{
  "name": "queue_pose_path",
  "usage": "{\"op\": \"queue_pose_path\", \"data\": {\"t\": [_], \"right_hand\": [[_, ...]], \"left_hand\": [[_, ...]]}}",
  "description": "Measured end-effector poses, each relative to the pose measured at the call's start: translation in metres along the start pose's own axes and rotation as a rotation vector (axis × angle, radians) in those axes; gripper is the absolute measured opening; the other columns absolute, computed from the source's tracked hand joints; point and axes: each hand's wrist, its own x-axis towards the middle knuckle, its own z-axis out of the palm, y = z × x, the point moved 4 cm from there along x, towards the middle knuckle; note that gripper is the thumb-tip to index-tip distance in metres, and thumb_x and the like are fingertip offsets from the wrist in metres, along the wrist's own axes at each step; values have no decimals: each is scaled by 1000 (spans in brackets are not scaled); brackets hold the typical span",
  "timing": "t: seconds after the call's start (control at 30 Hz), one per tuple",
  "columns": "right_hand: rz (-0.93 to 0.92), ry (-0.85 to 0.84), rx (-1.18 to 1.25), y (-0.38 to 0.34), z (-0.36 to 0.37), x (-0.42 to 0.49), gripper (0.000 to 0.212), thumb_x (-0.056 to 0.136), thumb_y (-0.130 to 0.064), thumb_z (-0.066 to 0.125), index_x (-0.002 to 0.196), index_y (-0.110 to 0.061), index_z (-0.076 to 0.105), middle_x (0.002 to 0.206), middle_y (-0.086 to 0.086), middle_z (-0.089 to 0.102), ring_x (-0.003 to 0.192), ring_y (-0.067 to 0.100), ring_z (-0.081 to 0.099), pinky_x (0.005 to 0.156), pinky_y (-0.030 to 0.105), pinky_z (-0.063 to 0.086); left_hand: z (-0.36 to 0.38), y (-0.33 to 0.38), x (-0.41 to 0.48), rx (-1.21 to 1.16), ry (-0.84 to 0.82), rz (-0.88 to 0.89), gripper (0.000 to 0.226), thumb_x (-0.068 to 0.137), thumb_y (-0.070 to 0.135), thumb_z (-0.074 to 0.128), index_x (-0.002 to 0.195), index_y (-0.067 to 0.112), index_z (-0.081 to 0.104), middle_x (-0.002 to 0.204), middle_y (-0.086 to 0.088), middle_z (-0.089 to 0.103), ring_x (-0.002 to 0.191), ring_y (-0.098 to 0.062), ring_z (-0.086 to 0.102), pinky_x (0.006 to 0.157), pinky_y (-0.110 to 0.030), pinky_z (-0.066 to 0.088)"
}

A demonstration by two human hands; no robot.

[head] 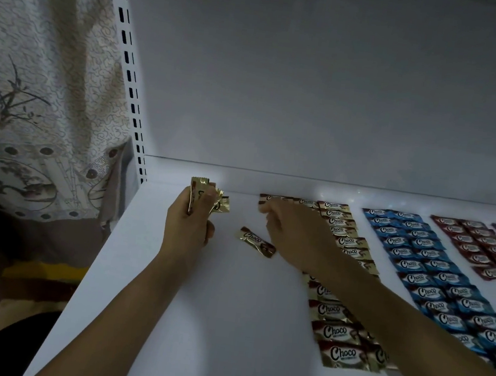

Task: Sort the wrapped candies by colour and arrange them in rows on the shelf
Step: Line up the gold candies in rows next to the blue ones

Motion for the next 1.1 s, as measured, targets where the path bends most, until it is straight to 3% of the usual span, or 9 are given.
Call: {"op": "queue_pose_path", "data": {"t": [0.13, 0.3, 0.47, 0.57, 0.73, 0.83, 1.0, 1.1], "right_hand": [[-201, -187, -300, -30, 24, -31, 48, 99, -46, 32, 139, -23, 41, 136, 1, 52, 119, 24, 46, 93, 35, 37], [-148, -185, -354, -8, 32, -14, 49, 100, -42, 32, 142, -18, 35, 141, 1, 45, 124, 24, 43, 97, 36, 38], [-143, -164, -356, -9, 32, -9, 50, 99, -43, 32, 143, -20, 34, 151, 2, 33, 134, 25, 32, 106, 38, 28], [-123, -197, -349, -15, 39, -9, 51, 98, -49, 33, 141, -21, 37, 147, 1, 39, 129, 26, 37, 102, 39, 32], [-48, -164, -328, -9, 40, -2, 50, 96, -50, 34, 135, -19, 44, 137, 1, 51, 123, 26, 46, 111, 44, 24], [-20, -152, -313, -6, 39, -2, 49, 97, -48, 35, 135, -19, 43, 137, 2, 50, 123, 27, 45, 104, 40, 34], [-5, -142, -304, -5, 38, -2, 49, 98, -46, 34, 139, -20, 39, 141, 1, 47, 128, 27, 39, 108, 40, 27], [-10, -127, -274, -3, 36, -3, 49, 98, -45, 35, 140, -19, 38, 141, 2, 47, 127, 27, 42, 106, 38, 30]], "left_hand": [[4, 1, -2, 2, -18, 9, 23, 98, 27, 51, 101, 5, 58, 79, 0, 60, 39, -8, 41, 36, -17, 30], [3, 0, -3, 2, -33, 16, 15, 98, 28, 51, 94, 16, 60, 81, 0, 61, 40, -9, 40, 36, -17, 30], [4, 1, -3, 18, -24, 15, 17, 98, 26, 50, 95, 13, 61, 78, 2, 62, 40, -6, 43, 36, -16, 31], [4, 1, -4, 19, -27, 13, 18, 98, 26, 49, 96, 11, 60, 77, 3, 62, 40, -7, 43, 37, -16, 31], [4, 1, -3, 26, -31, 17, 14, 98, 27, 50, 95, 19, 61, 79, 3, 62, 41, -6, 45, 38, -17, 33], [5, 1, -4, 26, -33, 10, 16, 98, 27, 49, 95, 17, 61, 80, 3, 62, 41, -6, 44, 38, -16, 32], [5, 1, -5, 23, -33, 5, 18, 98, 27, 49, 98, 15, 62, 77, 5, 62, 41, -8, 44, 39, -17, 33], [4, 1, -4, 30, -33, 10, 17, 99, 27, 49, 97, 16, 62, 78, 4, 62, 41, -8, 44, 38, -17, 33]]}}
